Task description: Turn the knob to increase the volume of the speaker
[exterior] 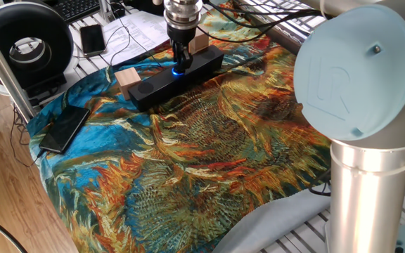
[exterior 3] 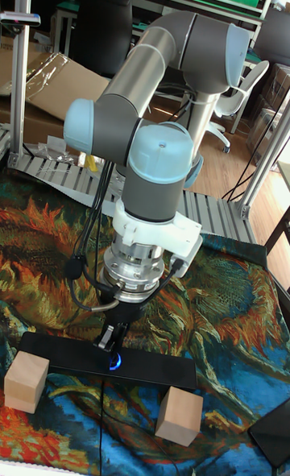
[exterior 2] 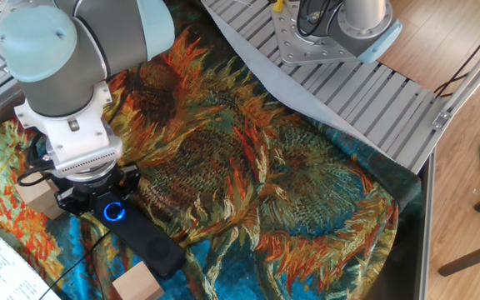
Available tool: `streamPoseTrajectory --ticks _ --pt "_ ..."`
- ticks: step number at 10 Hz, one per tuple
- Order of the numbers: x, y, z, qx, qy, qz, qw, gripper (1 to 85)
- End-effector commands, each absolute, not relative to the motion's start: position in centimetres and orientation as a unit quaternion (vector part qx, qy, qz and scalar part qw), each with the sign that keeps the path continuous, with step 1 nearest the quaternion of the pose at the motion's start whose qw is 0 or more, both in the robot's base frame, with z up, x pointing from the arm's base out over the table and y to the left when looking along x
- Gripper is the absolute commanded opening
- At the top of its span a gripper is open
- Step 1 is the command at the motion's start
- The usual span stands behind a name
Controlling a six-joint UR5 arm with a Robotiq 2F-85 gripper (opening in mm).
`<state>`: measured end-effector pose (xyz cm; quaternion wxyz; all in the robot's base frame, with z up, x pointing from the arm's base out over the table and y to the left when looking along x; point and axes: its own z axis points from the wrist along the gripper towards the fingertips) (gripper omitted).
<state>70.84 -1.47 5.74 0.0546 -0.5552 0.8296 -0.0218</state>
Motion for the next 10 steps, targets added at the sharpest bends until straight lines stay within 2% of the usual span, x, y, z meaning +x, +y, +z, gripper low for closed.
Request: streamPoseTrajectory --ticks 1,8,10 --pt "70.88 -1.14 5.75 -0.552 0.832 -0.014 0.058 43.3" --pt "70.71 -1.18 5.93 -0.548 0.835 -0.011 0.055 36.7" --pt "70.75 -1.26 5.93 -0.543 0.838 -0.013 0.055 31.3"
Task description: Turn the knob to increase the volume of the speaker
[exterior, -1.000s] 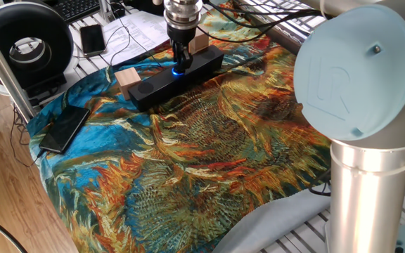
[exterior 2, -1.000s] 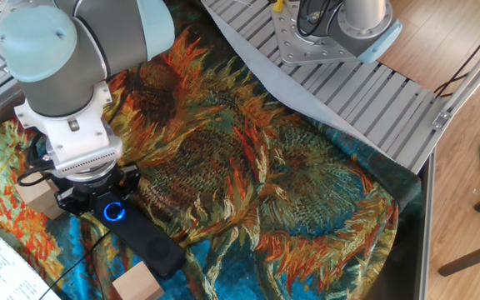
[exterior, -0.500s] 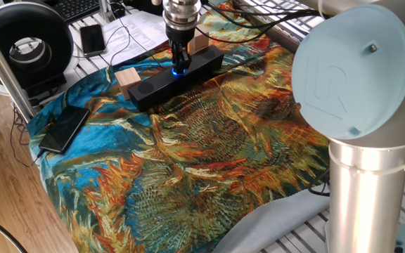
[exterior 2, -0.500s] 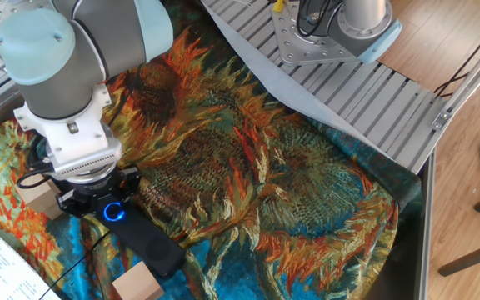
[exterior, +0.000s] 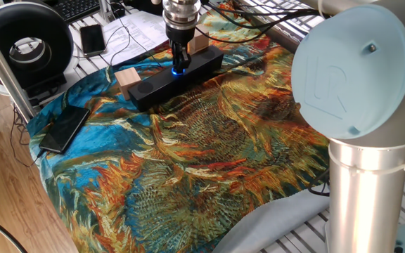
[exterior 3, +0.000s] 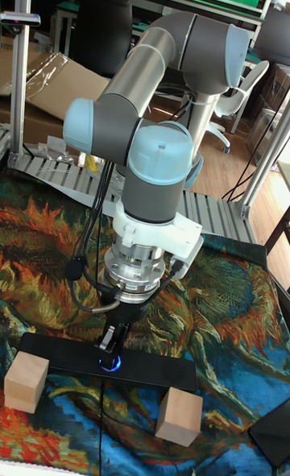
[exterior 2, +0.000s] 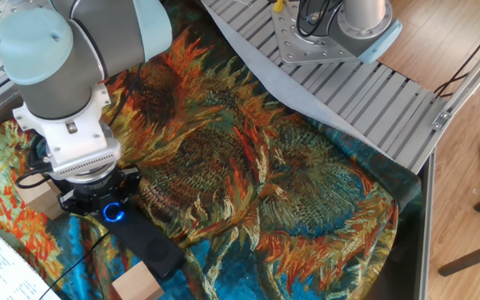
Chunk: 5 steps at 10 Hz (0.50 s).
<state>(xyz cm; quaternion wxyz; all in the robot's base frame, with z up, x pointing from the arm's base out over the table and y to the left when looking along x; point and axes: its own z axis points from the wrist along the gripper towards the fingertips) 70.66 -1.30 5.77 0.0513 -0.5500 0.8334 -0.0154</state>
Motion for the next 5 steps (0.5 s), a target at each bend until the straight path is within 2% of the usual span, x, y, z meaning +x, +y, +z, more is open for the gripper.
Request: streamPoseTrajectory --ticks 1,5 --pt "70.78 -1.28 5.97 -0.543 0.838 -0.014 0.055 31.3" --pt "70.91 -1.32 6.14 -0.543 0.838 -0.020 0.051 35.0"
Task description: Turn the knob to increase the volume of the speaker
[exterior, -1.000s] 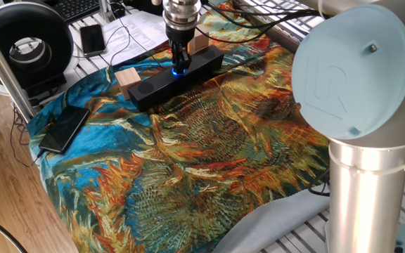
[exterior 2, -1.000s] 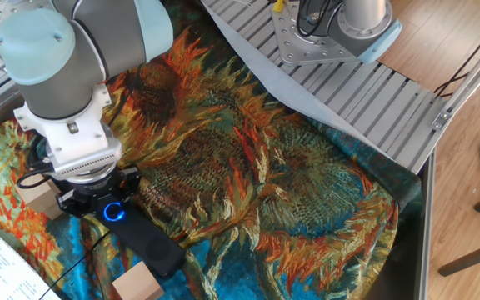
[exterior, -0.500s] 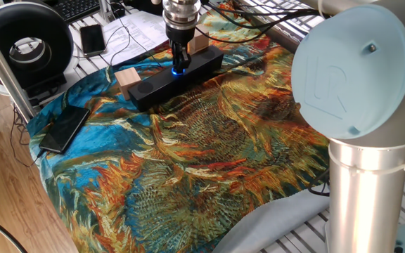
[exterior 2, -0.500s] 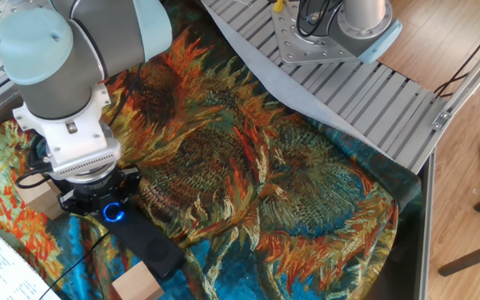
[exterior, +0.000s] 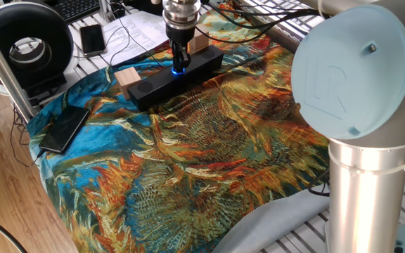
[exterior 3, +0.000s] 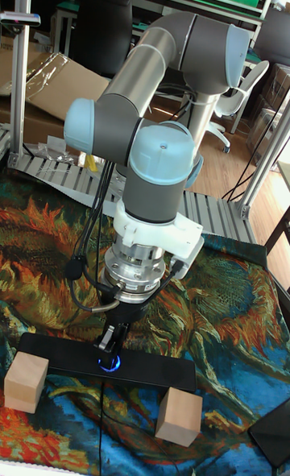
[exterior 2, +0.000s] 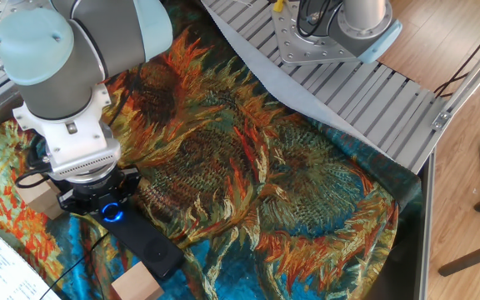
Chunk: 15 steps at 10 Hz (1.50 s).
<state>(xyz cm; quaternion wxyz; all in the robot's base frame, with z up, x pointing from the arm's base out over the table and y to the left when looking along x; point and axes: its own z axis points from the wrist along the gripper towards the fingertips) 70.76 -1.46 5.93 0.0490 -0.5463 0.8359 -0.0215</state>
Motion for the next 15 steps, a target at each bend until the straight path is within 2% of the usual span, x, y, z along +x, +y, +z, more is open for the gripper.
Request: streamPoseTrajectory --ticks 1,15 --pt "70.94 -1.35 6.10 -0.544 0.837 -0.019 0.052 35.7" --pt "70.77 -0.81 5.70 -0.548 0.835 0.003 0.051 39.7"
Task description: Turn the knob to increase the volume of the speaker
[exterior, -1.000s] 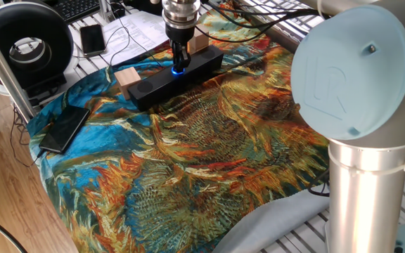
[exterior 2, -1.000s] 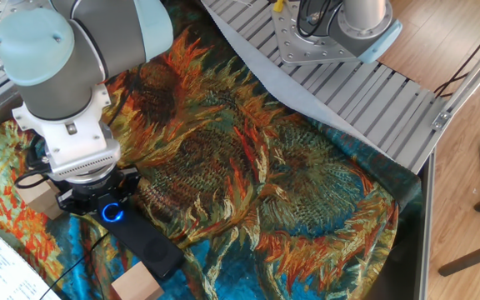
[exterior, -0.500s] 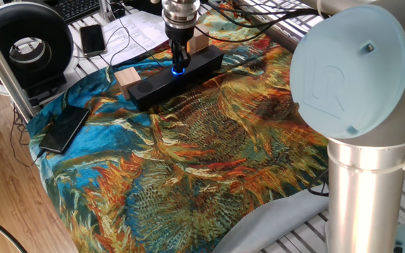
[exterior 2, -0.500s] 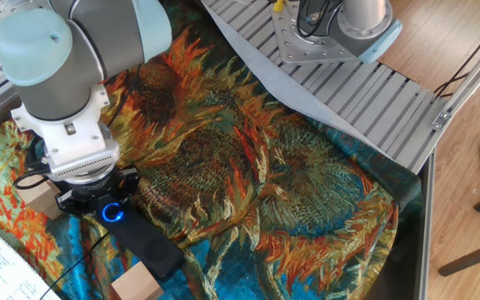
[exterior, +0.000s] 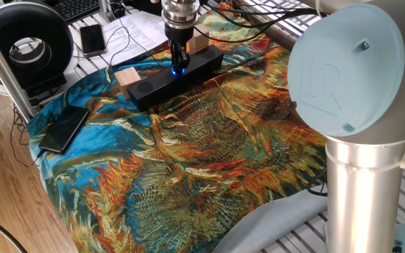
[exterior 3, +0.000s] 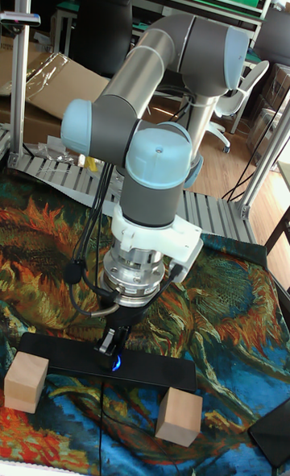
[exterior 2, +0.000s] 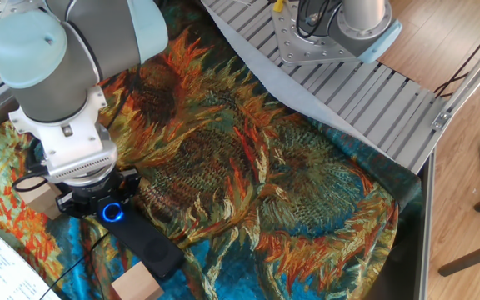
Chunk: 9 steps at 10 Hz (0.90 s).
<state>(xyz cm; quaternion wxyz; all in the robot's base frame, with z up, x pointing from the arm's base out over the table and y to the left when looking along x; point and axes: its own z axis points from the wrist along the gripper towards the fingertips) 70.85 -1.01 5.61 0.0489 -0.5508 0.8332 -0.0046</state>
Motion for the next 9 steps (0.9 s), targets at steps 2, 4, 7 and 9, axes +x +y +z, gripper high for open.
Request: streamPoseTrajectory --ticks 2,4,7,9 --pt "70.59 -0.96 5.77 -0.549 0.835 0.007 0.047 39.0" --pt "70.56 -1.01 5.75 -0.546 0.836 0.008 0.046 37.3" --pt "70.59 -1.06 5.72 -0.540 0.841 0.007 0.045 33.7" --pt "70.55 -1.54 5.66 -0.540 0.841 0.000 0.039 33.3"
